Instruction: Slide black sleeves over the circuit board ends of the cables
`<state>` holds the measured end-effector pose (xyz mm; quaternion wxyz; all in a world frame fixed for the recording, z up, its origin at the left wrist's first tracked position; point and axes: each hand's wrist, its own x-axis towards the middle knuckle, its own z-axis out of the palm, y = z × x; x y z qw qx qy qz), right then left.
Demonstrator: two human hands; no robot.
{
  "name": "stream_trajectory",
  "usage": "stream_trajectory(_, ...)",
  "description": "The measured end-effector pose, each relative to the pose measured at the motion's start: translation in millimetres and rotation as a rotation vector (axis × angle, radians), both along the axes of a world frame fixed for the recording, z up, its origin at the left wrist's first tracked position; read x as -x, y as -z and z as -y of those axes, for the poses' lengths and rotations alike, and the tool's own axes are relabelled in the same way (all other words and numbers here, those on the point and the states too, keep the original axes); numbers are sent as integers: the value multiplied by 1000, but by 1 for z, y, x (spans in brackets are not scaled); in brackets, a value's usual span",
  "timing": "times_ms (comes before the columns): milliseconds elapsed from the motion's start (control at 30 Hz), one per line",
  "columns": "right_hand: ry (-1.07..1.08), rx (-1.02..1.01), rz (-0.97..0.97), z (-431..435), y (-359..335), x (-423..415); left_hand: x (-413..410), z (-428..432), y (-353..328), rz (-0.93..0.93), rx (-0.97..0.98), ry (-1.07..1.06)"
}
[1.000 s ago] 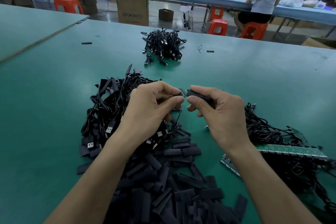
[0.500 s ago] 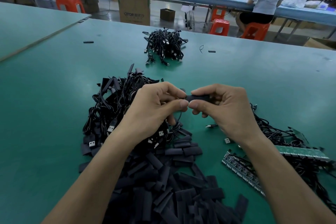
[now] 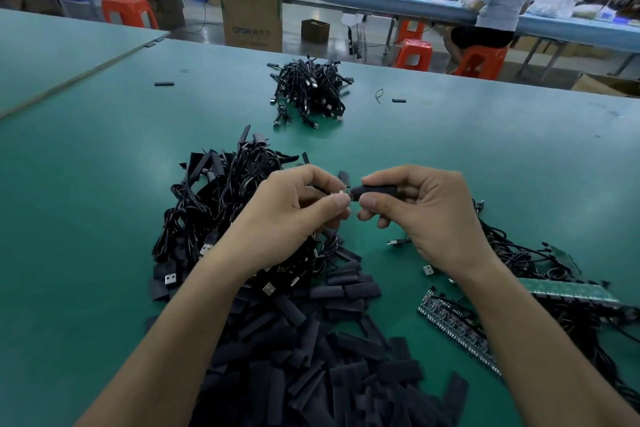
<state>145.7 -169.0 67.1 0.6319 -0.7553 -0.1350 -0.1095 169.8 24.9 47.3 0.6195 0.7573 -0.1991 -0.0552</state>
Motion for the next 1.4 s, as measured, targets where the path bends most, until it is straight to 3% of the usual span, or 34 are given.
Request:
stream_trajectory(300, 31, -5, 49, -3, 0, 1, -1, 0, -1, 112, -11, -84)
stream_trajectory(500, -34, 53, 52, -2, -3, 2, 0, 0, -2, 71, -22, -57)
stream_trajectory(767, 40, -40, 42, -2, 0, 1, 1, 1, -3, 86, -51, -102)
stream_trajectory(1200, 96, 252, 168, 7, -2, 4, 4, 4, -3, 192, -181, -111)
stream_trajectory(1400, 75, 230, 146, 8, 2, 4, 5, 3, -5, 187, -228, -121)
